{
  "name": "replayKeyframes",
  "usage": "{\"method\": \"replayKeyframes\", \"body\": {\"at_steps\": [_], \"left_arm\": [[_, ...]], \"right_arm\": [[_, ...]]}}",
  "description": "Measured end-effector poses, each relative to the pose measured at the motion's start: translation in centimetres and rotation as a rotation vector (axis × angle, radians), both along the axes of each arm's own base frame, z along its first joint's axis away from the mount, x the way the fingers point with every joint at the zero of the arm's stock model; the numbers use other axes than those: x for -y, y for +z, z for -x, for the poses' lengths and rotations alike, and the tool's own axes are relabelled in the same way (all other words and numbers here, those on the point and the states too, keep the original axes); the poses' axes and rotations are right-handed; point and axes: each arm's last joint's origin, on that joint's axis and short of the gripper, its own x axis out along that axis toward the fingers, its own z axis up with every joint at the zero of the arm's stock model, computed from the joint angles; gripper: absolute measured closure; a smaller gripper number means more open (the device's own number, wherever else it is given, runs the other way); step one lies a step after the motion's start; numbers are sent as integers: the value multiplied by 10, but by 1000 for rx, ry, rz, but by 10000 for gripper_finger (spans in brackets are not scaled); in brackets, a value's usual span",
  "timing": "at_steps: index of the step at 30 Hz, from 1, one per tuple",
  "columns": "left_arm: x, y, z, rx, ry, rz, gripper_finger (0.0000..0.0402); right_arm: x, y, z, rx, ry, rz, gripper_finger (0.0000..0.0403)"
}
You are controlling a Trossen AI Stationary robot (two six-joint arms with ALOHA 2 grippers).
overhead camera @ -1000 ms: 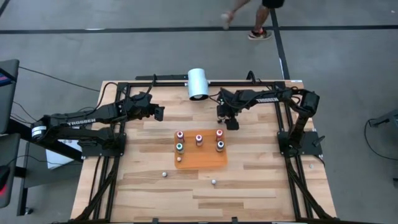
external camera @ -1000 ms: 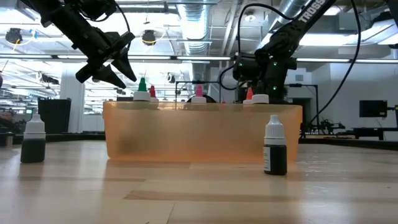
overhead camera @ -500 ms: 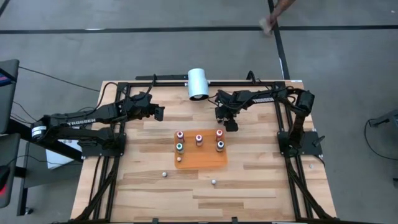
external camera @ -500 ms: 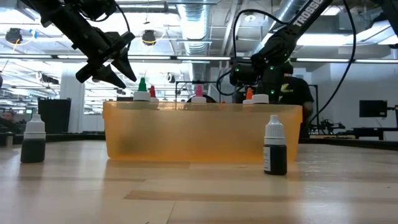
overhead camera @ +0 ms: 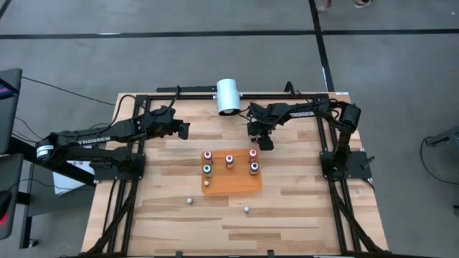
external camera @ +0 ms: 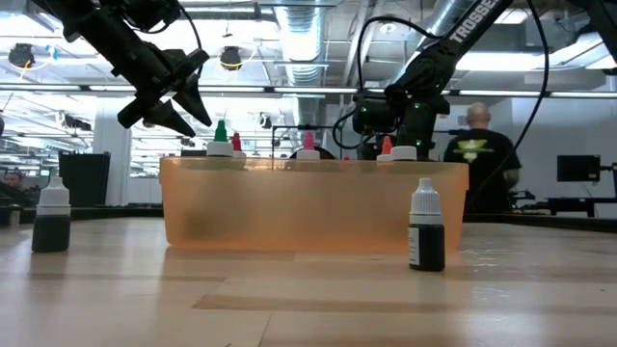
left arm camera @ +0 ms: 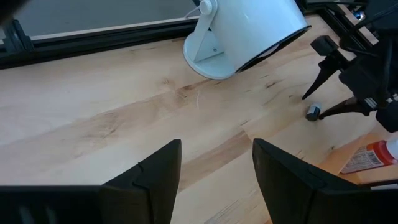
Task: Pick & Place food coloring
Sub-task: Put the small brown food coloring bottle into the orange container
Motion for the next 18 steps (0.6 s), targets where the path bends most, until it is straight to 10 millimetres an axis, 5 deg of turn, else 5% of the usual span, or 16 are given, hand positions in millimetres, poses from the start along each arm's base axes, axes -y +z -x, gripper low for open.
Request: {"method": "replayKeyframes", "body": {"at_steps": [18], "left_arm": [[0, 0, 0, -1, 0, -2, 212]], "right_arm": [[0, -1, 1, -21, 16, 8, 304]]}}
